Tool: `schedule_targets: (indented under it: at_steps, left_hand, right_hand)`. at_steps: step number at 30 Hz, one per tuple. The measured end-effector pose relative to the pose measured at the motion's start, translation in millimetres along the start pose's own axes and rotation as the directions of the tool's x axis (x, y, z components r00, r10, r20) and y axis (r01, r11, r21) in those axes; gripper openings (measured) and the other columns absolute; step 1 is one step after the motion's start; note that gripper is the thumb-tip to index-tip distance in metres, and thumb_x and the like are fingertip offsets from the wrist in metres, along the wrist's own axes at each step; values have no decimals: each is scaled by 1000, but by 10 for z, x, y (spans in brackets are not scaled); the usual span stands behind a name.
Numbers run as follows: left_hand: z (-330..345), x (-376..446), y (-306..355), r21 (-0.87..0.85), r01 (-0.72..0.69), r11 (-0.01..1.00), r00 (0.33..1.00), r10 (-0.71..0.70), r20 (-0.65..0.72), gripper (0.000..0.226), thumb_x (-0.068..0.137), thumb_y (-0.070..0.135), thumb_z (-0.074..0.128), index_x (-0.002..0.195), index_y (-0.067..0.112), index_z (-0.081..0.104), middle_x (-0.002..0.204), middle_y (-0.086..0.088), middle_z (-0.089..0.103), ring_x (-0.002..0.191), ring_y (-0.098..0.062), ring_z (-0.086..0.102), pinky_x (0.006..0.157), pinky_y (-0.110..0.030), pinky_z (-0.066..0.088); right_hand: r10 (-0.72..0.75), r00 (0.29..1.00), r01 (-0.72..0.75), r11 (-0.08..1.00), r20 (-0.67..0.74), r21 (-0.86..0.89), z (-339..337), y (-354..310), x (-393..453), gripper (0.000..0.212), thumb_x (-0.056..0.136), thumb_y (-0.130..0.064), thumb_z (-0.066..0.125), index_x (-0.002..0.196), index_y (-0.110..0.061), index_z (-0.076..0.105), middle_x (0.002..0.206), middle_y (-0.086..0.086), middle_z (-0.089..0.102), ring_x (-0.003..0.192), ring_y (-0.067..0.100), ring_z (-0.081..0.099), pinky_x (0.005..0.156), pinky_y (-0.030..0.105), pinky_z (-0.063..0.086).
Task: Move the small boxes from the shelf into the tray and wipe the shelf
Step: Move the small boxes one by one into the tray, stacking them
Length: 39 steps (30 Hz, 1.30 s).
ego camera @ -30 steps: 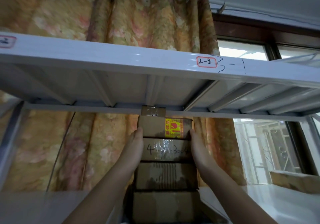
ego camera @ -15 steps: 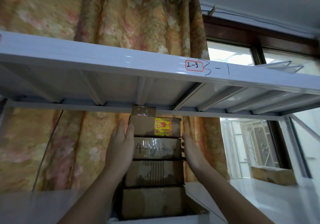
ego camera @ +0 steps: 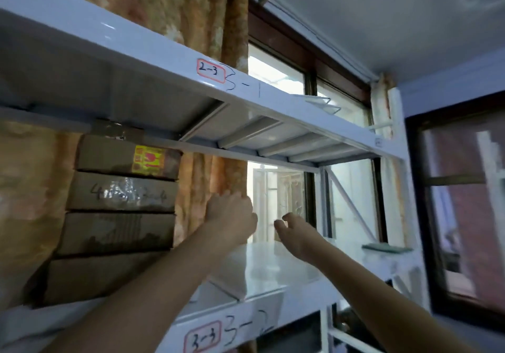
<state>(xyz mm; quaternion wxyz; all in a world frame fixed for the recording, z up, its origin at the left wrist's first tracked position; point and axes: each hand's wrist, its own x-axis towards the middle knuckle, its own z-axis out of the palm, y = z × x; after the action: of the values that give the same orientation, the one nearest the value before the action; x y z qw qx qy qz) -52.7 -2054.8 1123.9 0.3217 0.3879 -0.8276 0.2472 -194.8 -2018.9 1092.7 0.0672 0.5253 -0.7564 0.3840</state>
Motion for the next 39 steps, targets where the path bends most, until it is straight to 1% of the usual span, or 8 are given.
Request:
schedule_targets:
  at_steps: [3, 11, 22, 26, 30, 32, 36, 39]
  left_hand:
    - [246, 82, 327, -49, -15, 999, 996, 19, 91, 31, 97, 30, 37, 107, 11, 60, 117, -7, 59, 106, -23, 57, 76, -29, 38]
    - [738, 322, 1042, -48, 26, 999, 943, -9, 334, 38, 97, 36, 34, 119, 15, 57, 129, -7, 53, 118, -23, 51, 91, -29, 41]
    - [1328, 794, 1994, -103, 131, 986, 921, -83, 380, 34, 94, 36, 40, 111, 10, 54, 117, -7, 58, 107, -23, 56, 82, -31, 44]
    - [1420, 931, 1929, -43, 168, 985, 907, -138, 398, 39, 96, 36, 38, 120, 10, 56, 125, -7, 56, 113, -23, 54, 88, -31, 44]
    - [1374, 1175, 1878, 91, 112, 990, 928, -136, 347, 38, 98, 32, 38, 122, 9, 55, 129, -10, 52, 117, -25, 51, 93, -33, 43]
    - [1385, 1394, 1877, 89, 94, 992, 950, -116, 290, 35, 96, 31, 40, 115, 8, 59, 121, -11, 54, 110, -26, 53, 89, -34, 45]
    - [1563, 1919, 1867, 21, 105, 994, 950, -107, 295, 35, 96, 31, 41, 107, 4, 61, 97, -7, 55, 90, -23, 54, 79, -30, 44]
    - [1801, 2288, 1842, 9, 129, 992, 925, -124, 360, 37, 96, 31, 42, 116, 4, 58, 109, -10, 60, 102, -25, 58, 87, -32, 46]
  right_hand:
    - [17, 999, -20, 997, -30, -75, -321, 431, -29, 41, 100, -34, 31, 127, -7, 47, 123, 14, 55, 108, 28, 54, 92, 36, 44]
    - [81, 996, -80, 997, -33, 21, -787, 1536, 63, 44, 101, -32, 32, 128, -1, 49, 107, 12, 61, 98, 24, 55, 88, 36, 44]
    - [58, 998, -58, 998, 17, -12, -1098, 2665, 405, 40, 101, -23, 29, 112, 1, 59, 115, 14, 63, 103, 28, 60, 95, 42, 44]
    - [49, 998, -50, 998, 35, 28, -1041, 2895, 659, 38, 101, -22, 32, 112, 1, 61, 116, 17, 63, 103, 29, 62, 82, 32, 49]
    - [70, 997, -73, 993, 27, 95, -977, 2965, 986, 27, 98, -22, 38, 78, -10, 52, 94, 14, 64, 68, 17, 52, 67, 29, 45]
    - [57, 998, -59, 996, 26, 66, -941, 2946, 1179, 28, 97, -23, 39, 71, -16, 46, 77, 5, 55, 74, 19, 50, 74, 33, 45]
    - [7, 997, -7, 1000, 79, 9, -791, 2855, 1565, 29, 97, -23, 39, 101, -4, 61, 92, 10, 55, 88, 23, 49, 84, 35, 44]
    - [-91, 990, 94, 995, 108, -31, -657, 2794, 1870, 38, 97, -25, 42, 121, 0, 56, 112, 13, 63, 101, 25, 60, 91, 35, 48]
